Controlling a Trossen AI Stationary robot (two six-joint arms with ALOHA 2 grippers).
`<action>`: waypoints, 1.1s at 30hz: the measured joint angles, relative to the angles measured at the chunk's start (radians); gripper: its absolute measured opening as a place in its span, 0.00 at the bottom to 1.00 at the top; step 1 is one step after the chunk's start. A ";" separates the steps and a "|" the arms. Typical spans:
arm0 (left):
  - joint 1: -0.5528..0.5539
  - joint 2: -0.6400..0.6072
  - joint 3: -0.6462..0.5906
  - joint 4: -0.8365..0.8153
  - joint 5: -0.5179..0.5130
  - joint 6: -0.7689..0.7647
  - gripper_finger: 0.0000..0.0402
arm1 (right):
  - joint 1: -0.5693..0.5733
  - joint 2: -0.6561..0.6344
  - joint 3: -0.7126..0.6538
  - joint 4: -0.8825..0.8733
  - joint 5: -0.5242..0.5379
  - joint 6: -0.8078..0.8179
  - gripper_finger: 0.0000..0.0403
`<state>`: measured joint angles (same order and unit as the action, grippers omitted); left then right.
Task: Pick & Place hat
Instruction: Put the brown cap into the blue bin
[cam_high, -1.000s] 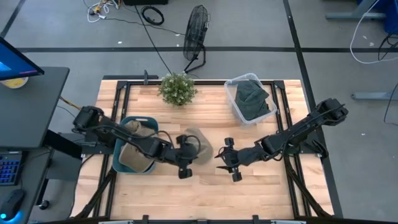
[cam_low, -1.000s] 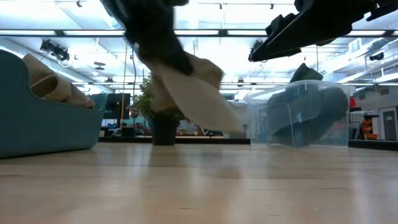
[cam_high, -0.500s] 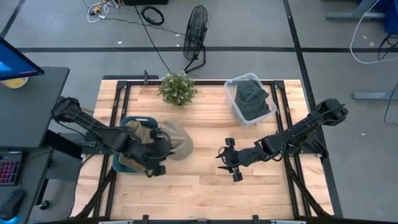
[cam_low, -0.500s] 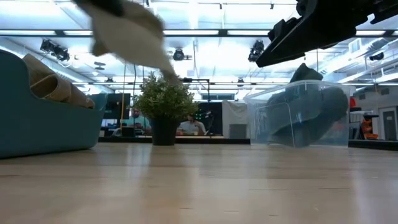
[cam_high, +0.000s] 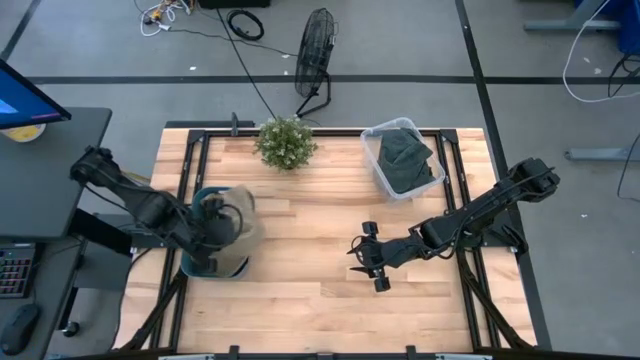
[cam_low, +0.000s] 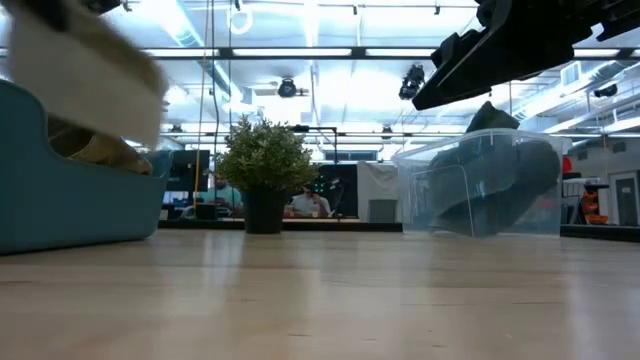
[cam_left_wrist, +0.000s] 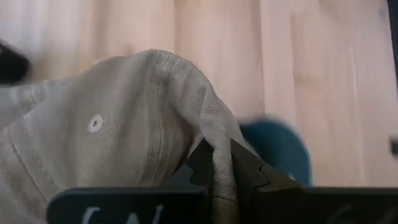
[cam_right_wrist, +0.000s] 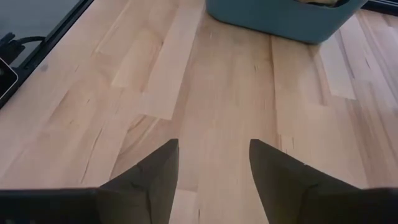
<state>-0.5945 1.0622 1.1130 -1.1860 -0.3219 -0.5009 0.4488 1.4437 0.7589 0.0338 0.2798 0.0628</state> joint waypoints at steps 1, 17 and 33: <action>0.000 -0.003 0.000 -0.032 0.034 -0.015 0.06 | 0.000 0.000 0.000 0.000 0.000 0.000 0.50; -0.012 -0.002 0.001 -0.195 0.267 0.041 0.06 | -0.009 0.000 0.000 0.000 0.000 -0.032 0.50; 0.013 -0.002 -0.252 0.034 0.297 -0.262 0.13 | -0.009 0.000 0.000 -0.006 0.000 -0.023 0.50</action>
<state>-0.5811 1.0599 0.8610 -1.1522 -0.0249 -0.7630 0.4400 1.4437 0.7589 0.0280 0.2794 0.0402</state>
